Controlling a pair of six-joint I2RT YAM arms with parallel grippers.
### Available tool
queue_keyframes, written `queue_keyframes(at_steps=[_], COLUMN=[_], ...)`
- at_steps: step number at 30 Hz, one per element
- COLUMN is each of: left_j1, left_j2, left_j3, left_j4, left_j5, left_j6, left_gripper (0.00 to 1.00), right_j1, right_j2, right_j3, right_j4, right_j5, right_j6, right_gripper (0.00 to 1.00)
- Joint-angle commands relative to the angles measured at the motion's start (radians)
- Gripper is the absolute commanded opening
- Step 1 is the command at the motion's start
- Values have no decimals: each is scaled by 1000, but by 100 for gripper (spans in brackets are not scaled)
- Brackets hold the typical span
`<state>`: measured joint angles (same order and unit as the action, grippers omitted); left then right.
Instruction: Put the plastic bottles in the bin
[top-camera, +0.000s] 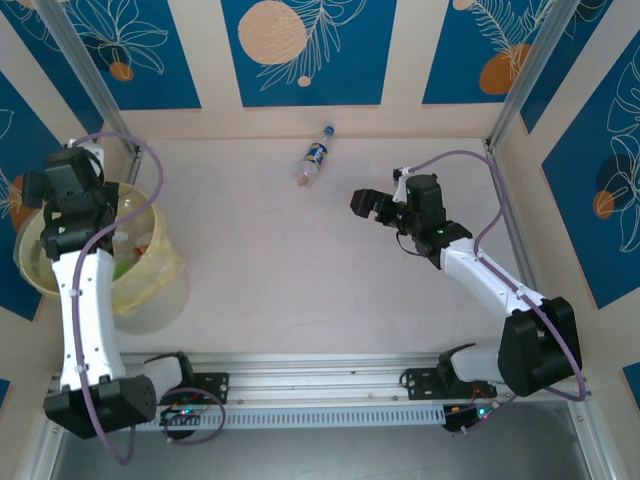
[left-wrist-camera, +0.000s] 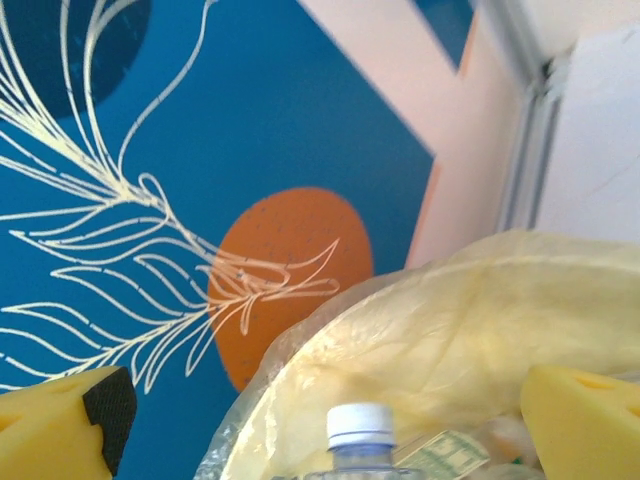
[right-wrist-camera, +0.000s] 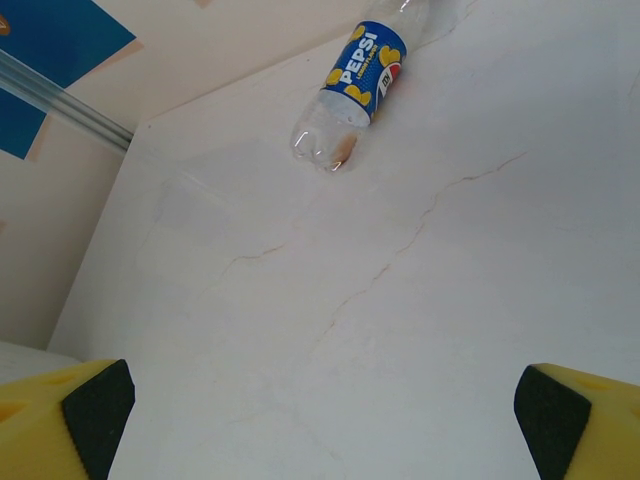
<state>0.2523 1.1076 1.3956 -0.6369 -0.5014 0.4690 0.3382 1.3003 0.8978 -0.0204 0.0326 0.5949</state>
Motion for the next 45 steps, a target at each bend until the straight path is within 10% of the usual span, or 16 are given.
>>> queue_keyframes(at_steps=[1, 20, 45], left_j1=[-4, -85, -623], left_j2=[-48, -146, -52], left_j3=[40, 52, -121], left_j4=[-41, -25, 340], left_j5=[198, 529, 709], left_j6=[-118, -711, -857], left_gripper=[100, 100, 100], right_j1=[-6, -5, -7], right_j2=[7, -36, 30], right_j3=[33, 13, 47], right_j4=[-10, -64, -92], right_j5=[-11, 16, 39], right_j6=[5, -1, -22], right_gripper=[100, 100, 100])
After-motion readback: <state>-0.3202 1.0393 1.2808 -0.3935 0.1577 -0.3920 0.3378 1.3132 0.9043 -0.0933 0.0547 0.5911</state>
